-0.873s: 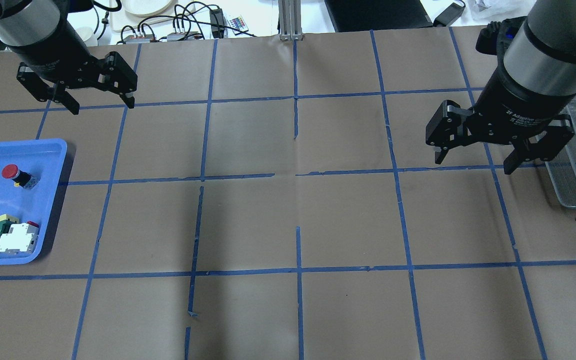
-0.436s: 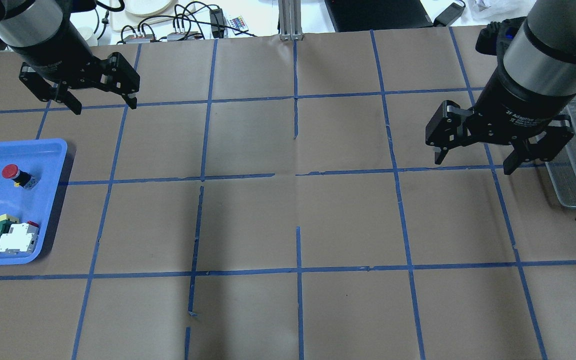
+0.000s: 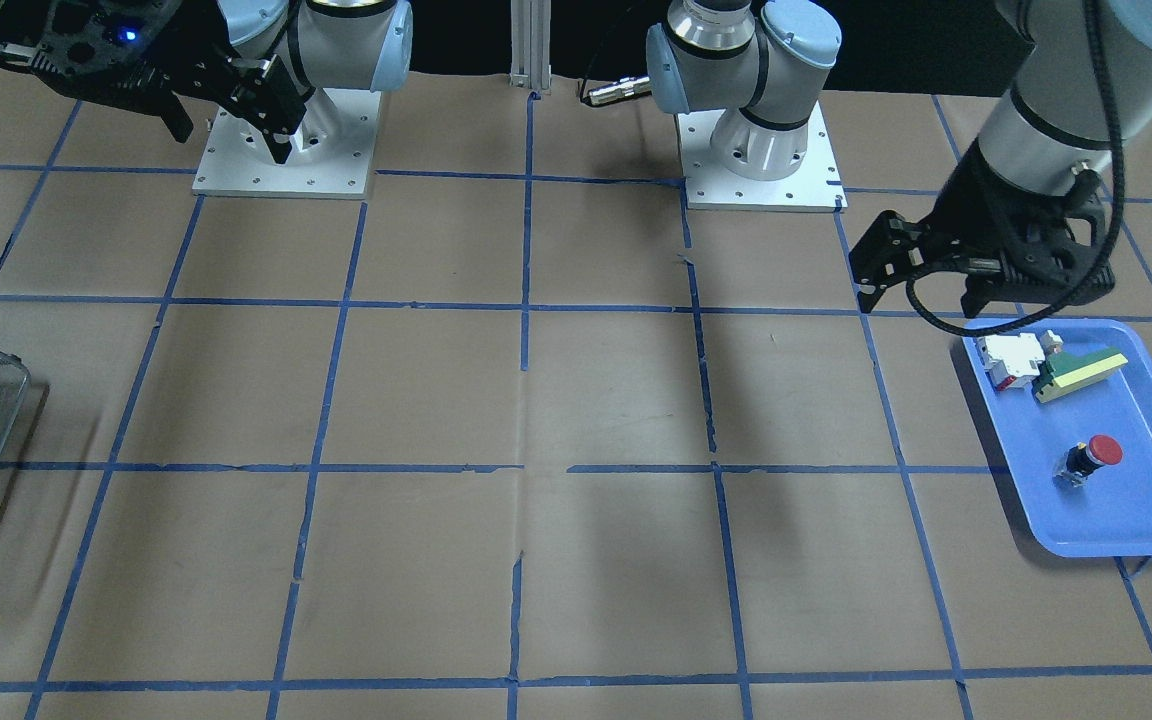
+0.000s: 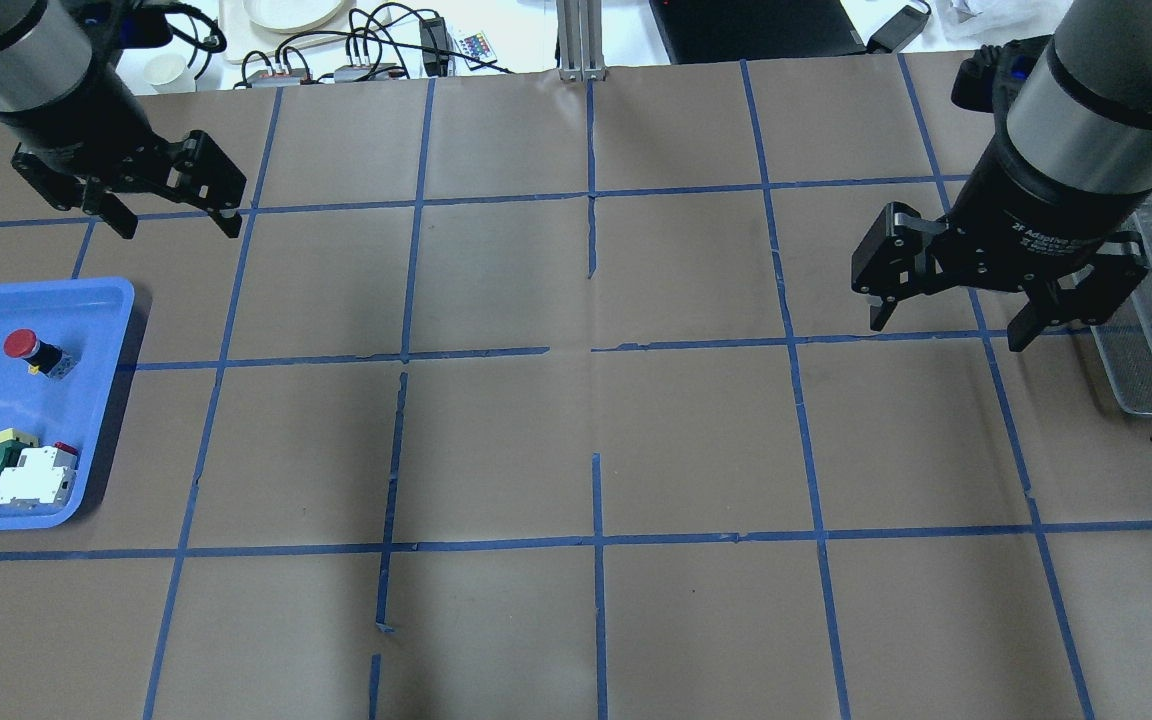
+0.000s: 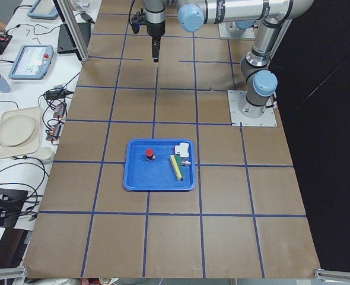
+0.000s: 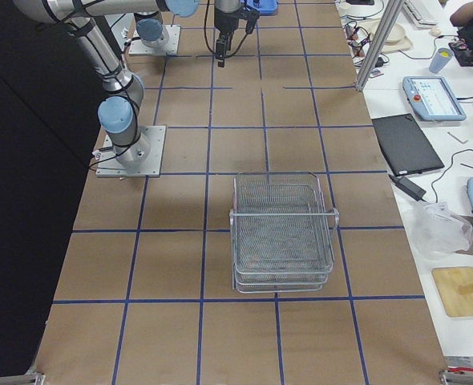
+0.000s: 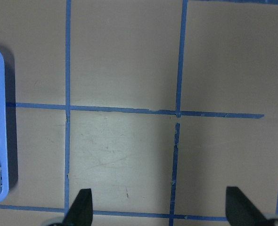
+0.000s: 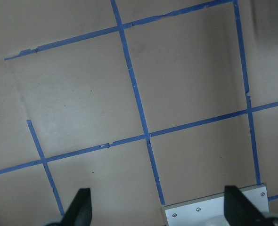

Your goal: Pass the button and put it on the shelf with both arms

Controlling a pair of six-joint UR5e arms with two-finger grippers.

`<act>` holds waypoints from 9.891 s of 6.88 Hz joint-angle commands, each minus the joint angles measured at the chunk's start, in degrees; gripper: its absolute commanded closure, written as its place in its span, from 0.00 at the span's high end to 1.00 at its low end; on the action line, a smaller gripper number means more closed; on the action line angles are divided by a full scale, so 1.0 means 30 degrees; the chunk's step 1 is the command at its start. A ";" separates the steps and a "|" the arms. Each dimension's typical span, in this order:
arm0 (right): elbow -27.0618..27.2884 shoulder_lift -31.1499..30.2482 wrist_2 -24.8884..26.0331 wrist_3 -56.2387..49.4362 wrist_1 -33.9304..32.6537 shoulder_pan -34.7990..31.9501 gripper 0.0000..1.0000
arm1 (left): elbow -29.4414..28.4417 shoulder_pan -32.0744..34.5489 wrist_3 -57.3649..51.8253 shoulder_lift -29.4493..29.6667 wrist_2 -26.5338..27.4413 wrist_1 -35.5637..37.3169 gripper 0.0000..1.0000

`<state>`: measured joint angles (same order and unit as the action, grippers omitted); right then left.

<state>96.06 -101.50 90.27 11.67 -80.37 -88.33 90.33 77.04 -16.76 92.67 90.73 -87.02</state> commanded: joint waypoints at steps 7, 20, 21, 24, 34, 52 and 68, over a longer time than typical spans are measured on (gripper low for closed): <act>0.0001 0.0054 0.0085 0.0005 -0.0019 0.0000 1.00 | 0.1295 -1.0439 -1.9621 0.7099 -0.2429 0.9689 0.98; -0.0028 0.3102 -1.2449 1.3158 -0.0459 0.2167 1.00 | 0.2644 -1.0767 -2.2216 0.8105 -0.2236 1.2015 0.68; -0.0028 0.3102 -1.3063 1.3536 -0.0313 0.2951 1.00 | 0.2672 -1.0738 -2.2157 0.8047 -0.2294 1.2015 0.68; 0.0001 0.3654 -1.8643 1.3511 0.3226 0.4131 1.00 | 0.2673 -1.0679 -2.1307 0.7958 -0.2295 1.1166 0.68; 0.1348 0.3746 -2.0657 1.3189 0.3763 0.4219 1.00 | 0.2672 -0.9713 -1.8332 0.3930 -0.3710 0.4395 0.21; 0.4742 0.3572 -2.7126 1.1520 0.4522 0.4278 1.00 | 0.9909 0.0333 -0.6834 -0.2823 -2.8193 -0.4128 0.09; 0.6944 0.3717 -3.1175 1.0727 0.4551 0.1025 1.00 | 0.9938 0.0600 -0.6776 -0.2911 -2.8076 -0.3776 0.09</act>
<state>116.82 -90.35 -2.67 43.72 -66.82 -85.14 120.22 78.84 -37.09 83.89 6.57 -98.35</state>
